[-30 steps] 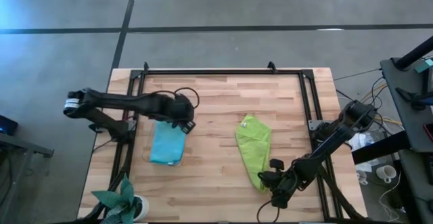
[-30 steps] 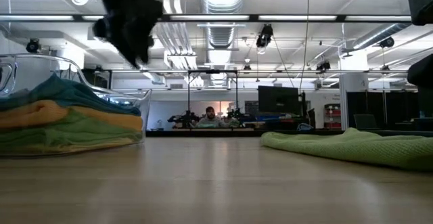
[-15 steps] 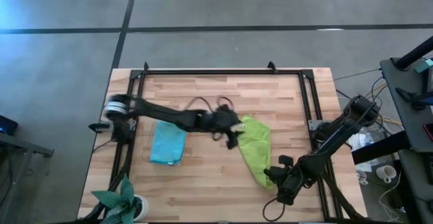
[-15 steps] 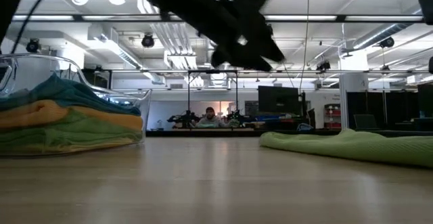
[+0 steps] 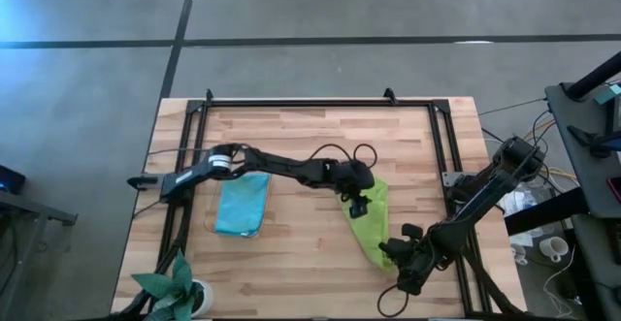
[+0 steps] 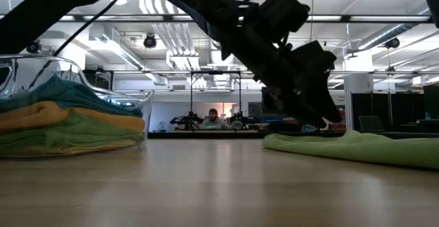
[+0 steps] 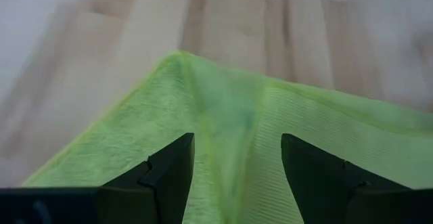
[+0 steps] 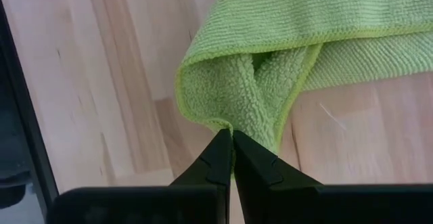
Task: Fold microfiber towels
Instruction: Fold the green microfiber towel on the table
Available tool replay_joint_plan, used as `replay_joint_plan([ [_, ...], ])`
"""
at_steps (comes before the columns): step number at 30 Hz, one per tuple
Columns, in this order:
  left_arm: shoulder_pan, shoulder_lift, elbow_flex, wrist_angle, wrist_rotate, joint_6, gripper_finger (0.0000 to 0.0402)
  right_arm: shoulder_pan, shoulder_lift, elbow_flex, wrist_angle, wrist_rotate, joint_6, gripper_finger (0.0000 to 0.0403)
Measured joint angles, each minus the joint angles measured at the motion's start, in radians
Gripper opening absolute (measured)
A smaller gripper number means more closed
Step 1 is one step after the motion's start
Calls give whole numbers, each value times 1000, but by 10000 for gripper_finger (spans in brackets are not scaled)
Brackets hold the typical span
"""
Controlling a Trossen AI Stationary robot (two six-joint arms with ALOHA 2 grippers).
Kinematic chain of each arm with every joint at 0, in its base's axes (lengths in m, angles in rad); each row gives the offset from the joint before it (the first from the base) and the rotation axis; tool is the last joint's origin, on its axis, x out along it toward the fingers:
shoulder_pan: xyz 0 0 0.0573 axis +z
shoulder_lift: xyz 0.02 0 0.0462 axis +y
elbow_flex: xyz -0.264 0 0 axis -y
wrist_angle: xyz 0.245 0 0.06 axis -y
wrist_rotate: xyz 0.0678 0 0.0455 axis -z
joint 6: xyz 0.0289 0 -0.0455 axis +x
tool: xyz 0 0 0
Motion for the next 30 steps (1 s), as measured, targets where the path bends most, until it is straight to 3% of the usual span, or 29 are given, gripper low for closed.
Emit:
replay_joint_plan([
  [15, 9, 12, -77, 10, 85, 131, 198, -3, 1, 0, -1, 1, -17, 9],
  [19, 0, 5, -77, 11, 106, 181, 150, -3, 1, 0, -2, 1, -19, 9],
  [25, 1, 5, -82, 11, 170, 182, 19, -3, 1, 0, -1, 1, -12, 9],
  [30, -2, -5, -84, 5, 177, 181, 9, -3, 1, 0, -1, 2, -8, 9],
])
